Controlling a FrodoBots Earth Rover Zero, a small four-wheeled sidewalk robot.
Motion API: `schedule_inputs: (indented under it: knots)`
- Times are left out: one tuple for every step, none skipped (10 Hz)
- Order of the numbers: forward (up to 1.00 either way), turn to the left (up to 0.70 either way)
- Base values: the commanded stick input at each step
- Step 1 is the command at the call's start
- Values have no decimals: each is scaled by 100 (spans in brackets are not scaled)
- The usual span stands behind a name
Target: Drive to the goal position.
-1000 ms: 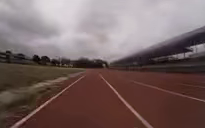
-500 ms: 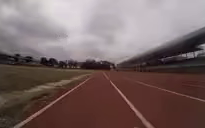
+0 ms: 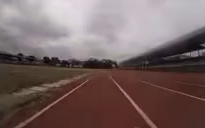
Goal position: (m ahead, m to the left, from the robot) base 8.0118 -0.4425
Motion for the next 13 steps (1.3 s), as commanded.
schedule_inputs:
  knots:
    - [100,0]
    - [100,0]
    - [100,0]
    - [100,0]
    - [100,0]
    - [100,0]
    - [100,0]
    - [100,0]
    - [100,0]
    - [100,0]
    - [100,0]
    - [100,0]
    - [100,0]
